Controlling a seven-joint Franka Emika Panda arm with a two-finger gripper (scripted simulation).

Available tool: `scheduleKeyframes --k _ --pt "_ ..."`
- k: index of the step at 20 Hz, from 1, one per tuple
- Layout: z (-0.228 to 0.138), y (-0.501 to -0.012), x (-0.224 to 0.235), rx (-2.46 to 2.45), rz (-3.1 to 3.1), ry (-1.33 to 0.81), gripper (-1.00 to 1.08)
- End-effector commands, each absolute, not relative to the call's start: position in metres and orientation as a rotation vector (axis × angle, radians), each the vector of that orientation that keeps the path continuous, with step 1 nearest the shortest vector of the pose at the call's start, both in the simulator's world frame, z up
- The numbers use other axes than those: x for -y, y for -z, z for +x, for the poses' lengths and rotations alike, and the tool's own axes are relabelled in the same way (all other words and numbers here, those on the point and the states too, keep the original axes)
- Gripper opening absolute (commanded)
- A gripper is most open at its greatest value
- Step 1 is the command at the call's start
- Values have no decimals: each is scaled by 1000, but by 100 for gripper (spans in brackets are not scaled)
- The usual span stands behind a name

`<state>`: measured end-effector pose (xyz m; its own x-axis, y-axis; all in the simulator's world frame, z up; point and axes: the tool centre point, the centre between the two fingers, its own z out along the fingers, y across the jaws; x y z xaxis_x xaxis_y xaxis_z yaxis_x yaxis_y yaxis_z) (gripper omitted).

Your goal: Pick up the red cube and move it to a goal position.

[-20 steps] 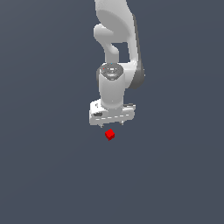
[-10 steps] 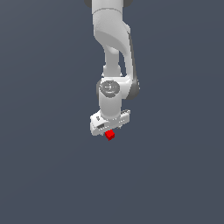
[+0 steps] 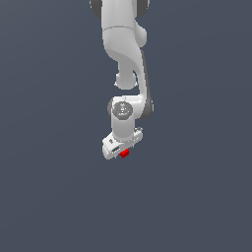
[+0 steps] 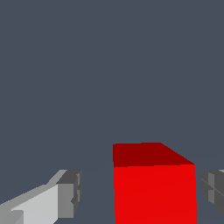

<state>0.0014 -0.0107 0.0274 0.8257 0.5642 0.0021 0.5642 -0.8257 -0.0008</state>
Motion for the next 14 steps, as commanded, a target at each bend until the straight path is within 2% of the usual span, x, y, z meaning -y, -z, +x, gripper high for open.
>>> scheduleKeyframes --k 1,6,7,14 --pt "2 -22 11 961 -2990 2 100" --pt "2 -20 12 975 -2986 0 100" --pt "2 -20 12 975 -2986 0 -100" --pt "2 -20 12 975 -2986 0 -100"
